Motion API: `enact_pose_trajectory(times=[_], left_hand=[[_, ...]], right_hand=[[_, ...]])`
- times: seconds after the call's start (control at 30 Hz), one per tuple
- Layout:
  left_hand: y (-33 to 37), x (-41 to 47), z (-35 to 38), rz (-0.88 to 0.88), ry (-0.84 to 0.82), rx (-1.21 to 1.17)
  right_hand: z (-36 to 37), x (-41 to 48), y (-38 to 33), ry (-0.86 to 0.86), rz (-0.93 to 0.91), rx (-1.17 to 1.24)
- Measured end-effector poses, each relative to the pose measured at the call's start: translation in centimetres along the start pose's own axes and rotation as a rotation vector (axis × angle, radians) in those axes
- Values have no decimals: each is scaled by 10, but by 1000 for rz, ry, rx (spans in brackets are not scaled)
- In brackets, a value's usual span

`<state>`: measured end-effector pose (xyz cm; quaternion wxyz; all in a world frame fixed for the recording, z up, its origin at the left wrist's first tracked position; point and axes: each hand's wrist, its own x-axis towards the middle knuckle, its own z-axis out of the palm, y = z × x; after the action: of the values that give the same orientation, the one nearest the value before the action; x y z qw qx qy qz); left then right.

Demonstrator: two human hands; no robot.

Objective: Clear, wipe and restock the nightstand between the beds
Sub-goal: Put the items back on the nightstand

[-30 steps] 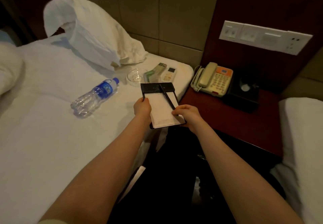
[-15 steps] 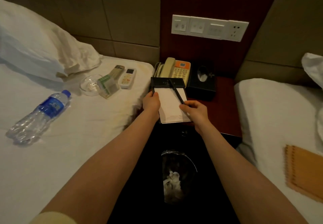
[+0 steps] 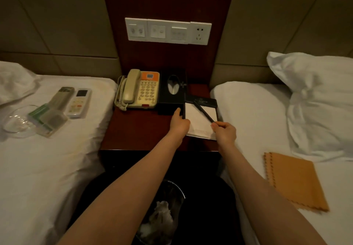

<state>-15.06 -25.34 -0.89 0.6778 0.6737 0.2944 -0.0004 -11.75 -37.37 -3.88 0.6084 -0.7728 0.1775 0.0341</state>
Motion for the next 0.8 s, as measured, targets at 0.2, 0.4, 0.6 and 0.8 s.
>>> enact_pose_trajectory(times=[0.2, 0.4, 0.6, 0.8], left_hand=[[-6, 18, 41, 98, -147, 184], [-6, 56, 50, 111, -138, 227], [3, 89, 69, 143, -109, 341], [8, 115, 81, -6, -88, 524]], right_hand=[[-15, 44, 8, 111, 59, -73], [-1, 87, -7, 109, -19, -189], [28, 121, -20, 64, -47, -288], [55, 146, -16, 13, -67, -367]])
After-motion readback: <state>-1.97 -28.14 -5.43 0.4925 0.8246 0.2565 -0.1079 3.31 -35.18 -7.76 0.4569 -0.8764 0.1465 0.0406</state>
